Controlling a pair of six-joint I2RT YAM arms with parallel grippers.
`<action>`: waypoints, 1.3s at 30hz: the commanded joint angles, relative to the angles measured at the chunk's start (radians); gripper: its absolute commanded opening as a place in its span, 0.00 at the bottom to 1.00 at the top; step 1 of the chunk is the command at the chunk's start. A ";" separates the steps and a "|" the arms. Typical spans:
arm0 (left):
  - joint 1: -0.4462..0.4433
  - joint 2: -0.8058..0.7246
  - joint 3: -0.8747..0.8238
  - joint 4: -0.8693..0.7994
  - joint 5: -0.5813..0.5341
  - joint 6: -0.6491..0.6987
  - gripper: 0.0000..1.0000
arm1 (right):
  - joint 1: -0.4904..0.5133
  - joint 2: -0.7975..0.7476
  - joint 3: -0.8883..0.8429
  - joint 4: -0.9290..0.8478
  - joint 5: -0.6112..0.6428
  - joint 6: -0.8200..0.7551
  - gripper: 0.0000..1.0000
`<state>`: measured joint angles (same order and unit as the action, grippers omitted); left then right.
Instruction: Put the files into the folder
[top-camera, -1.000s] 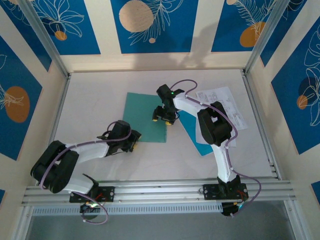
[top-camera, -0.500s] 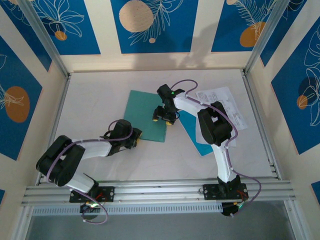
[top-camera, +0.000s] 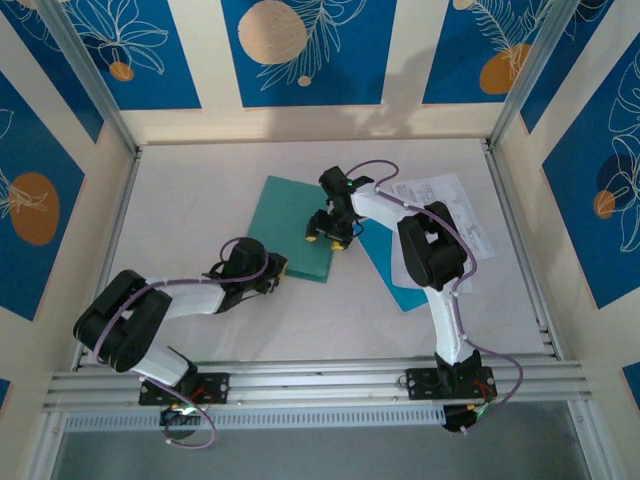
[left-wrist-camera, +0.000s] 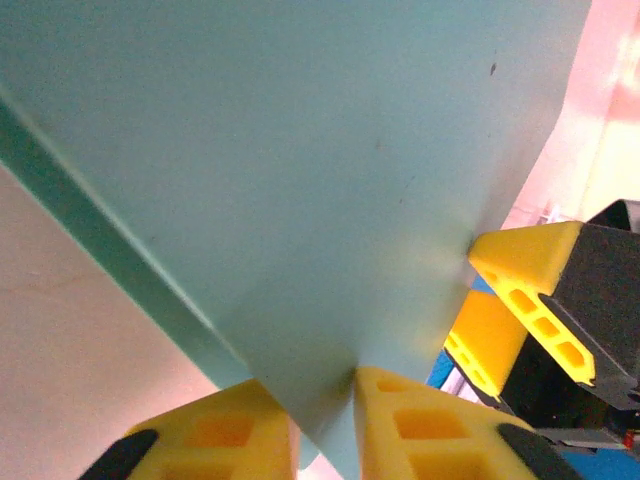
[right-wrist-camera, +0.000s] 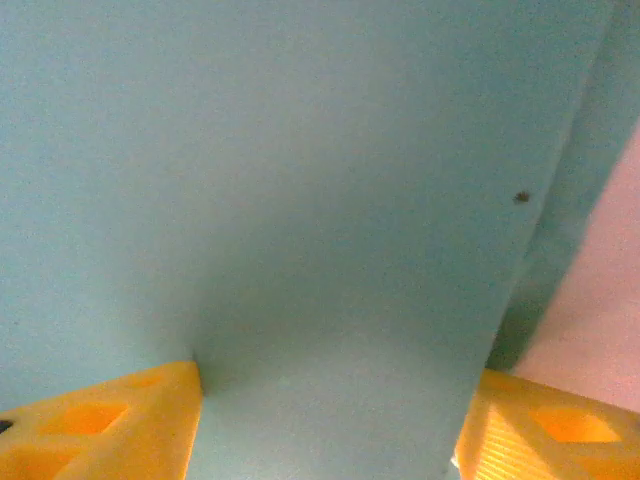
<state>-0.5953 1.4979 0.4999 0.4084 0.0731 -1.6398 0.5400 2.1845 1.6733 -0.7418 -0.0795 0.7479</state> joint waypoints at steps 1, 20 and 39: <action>-0.011 -0.027 -0.007 0.041 -0.024 -0.014 0.11 | -0.012 0.011 -0.015 0.009 -0.079 -0.011 0.66; -0.013 -0.029 -0.101 0.240 -0.005 -0.137 0.00 | -0.084 -0.114 -0.103 0.132 -0.204 0.145 0.34; -0.017 -0.191 0.376 -0.819 0.041 0.555 0.48 | -0.100 -0.243 -0.136 0.117 -0.194 0.289 0.00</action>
<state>-0.6025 1.3201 0.7250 -0.0452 0.1223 -1.4082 0.4427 1.9770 1.5188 -0.5648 -0.2699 1.0191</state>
